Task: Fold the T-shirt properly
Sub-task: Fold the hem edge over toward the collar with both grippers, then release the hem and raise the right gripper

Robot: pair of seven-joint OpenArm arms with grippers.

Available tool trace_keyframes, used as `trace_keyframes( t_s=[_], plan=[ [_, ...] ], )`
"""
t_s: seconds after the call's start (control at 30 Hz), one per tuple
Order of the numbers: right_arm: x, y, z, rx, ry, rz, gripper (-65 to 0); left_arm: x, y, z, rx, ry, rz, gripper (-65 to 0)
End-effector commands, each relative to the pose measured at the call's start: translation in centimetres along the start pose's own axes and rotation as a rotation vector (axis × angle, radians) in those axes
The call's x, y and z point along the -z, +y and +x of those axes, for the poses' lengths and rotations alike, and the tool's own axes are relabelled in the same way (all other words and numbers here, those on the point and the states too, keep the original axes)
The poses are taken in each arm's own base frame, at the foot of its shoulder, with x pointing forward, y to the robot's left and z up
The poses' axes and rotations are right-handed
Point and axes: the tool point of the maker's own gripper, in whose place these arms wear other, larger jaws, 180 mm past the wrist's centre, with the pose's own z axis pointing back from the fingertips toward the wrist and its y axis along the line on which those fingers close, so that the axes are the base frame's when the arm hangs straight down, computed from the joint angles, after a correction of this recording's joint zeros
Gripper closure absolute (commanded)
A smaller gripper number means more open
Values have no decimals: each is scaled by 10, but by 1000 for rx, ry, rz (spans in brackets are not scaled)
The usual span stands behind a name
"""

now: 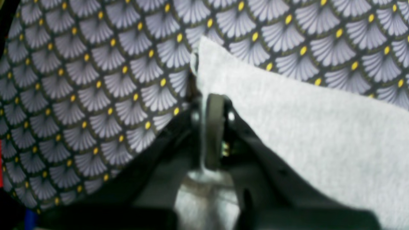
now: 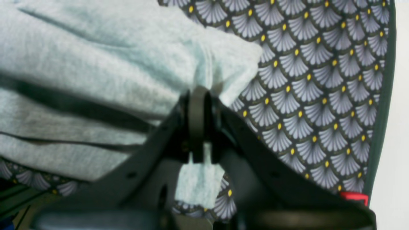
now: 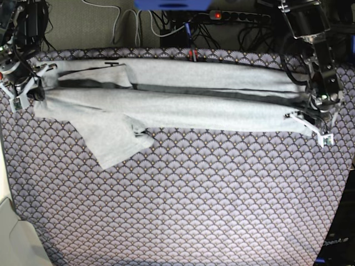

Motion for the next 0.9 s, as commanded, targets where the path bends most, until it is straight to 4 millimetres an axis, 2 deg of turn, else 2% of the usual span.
trace_keyframes(
  t_s=[0.0,0.2,0.3,0.43,0.5,0.53,0.67,0.8,0.87],
  plan=[
    [-9,-14,9,-18,-29,-39,0,-4,9,18,7,-49,23,-6],
    [-13,-23,4,-2,-22,-64,0,-4,11,9,11,-32,26,-8],
    [-15,-17,-7,-4,7,-48,0,-4,11,6,12,-26,27,-8],
    [-14,-14,-10,7,9,-44,0,-4,11,6,12,-25,27,-19],
    [-14,-12,-11,9,10,-41,0,-4,11,4,13,-17,27,-62],
    [-14,-12,-11,9,12,-41,-8,-4,12,1,14,-11,28,-106],
    [-15,-15,-25,2,104,-45,-110,-5,13,-10,21,9,31,-286],
    [-20,-25,-29,-14,149,-65,-238,-5,14,-10,22,6,32,-365],
    [-22,-28,-28,-11,145,-75,-276,-5,14,-9,21,3,31,-400]
  ],
)
